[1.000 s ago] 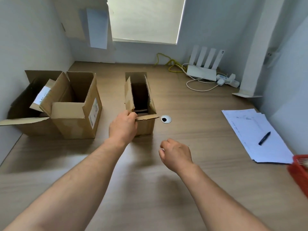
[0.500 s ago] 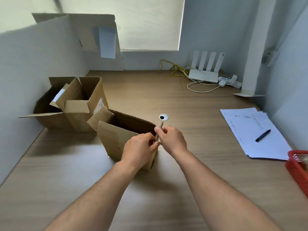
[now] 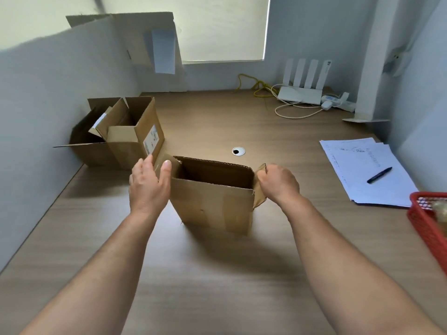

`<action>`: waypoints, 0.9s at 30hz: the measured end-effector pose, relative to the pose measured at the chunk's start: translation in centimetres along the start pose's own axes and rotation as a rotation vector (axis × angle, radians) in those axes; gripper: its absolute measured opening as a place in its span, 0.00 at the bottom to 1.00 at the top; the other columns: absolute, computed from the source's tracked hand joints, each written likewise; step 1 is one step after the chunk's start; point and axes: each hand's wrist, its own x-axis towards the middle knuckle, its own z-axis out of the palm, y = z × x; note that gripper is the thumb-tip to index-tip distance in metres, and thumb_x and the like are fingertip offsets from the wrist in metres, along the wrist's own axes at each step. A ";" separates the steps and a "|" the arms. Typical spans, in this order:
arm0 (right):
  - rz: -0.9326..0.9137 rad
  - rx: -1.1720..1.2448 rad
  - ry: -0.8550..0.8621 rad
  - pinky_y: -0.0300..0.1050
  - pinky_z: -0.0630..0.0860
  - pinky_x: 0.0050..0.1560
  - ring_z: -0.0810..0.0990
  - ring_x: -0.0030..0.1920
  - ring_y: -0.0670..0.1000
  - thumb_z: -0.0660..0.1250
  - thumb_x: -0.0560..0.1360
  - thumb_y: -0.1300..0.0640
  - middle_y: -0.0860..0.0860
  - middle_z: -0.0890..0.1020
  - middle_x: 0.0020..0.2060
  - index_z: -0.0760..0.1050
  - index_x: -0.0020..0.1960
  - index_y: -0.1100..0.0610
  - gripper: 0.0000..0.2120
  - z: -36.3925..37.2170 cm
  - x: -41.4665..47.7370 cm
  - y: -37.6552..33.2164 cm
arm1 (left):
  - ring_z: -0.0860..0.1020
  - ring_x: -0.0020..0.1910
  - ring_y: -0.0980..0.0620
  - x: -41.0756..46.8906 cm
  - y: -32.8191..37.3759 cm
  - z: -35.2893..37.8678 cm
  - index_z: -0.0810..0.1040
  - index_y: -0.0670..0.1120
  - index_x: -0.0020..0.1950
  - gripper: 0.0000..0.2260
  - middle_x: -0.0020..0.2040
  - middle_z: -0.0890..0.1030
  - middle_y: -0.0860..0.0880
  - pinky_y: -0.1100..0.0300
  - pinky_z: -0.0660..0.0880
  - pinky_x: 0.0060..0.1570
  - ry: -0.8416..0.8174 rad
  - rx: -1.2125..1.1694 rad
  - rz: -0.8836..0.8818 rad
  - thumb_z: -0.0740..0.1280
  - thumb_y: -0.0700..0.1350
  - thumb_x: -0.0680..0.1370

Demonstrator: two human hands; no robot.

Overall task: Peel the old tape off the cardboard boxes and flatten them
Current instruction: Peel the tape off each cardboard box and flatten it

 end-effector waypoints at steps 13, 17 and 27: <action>0.309 0.827 -0.335 0.47 0.77 0.38 0.80 0.42 0.56 0.53 0.71 0.26 0.55 0.82 0.45 0.79 0.49 0.57 0.35 0.5 -4.7 -0.3 | 0.82 0.41 0.41 -1.0 -5.6 -1.7 0.78 0.45 0.46 0.36 0.42 0.83 0.42 0.52 0.80 0.38 -0.384 -0.564 -0.582 0.45 0.74 0.74; 0.461 0.956 -0.461 0.47 0.72 0.41 0.76 0.39 0.56 0.48 0.74 0.28 0.57 0.77 0.39 0.75 0.44 0.55 0.33 2.1 -5.6 0.2 | 0.81 0.39 0.42 -1.6 -7.7 -2.2 0.78 0.48 0.52 0.34 0.42 0.82 0.42 0.55 0.76 0.35 -0.515 -0.571 -0.673 0.49 0.75 0.72; 0.406 0.860 -0.483 0.41 0.70 0.34 0.73 0.34 0.50 0.64 0.74 0.55 0.53 0.76 0.37 0.78 0.46 0.57 0.07 3.5 -7.5 -0.7 | 0.81 0.46 0.48 -1.8 -8.7 -4.5 0.78 0.48 0.56 0.38 0.49 0.83 0.45 0.56 0.75 0.40 -0.697 -0.690 -0.523 0.53 0.77 0.66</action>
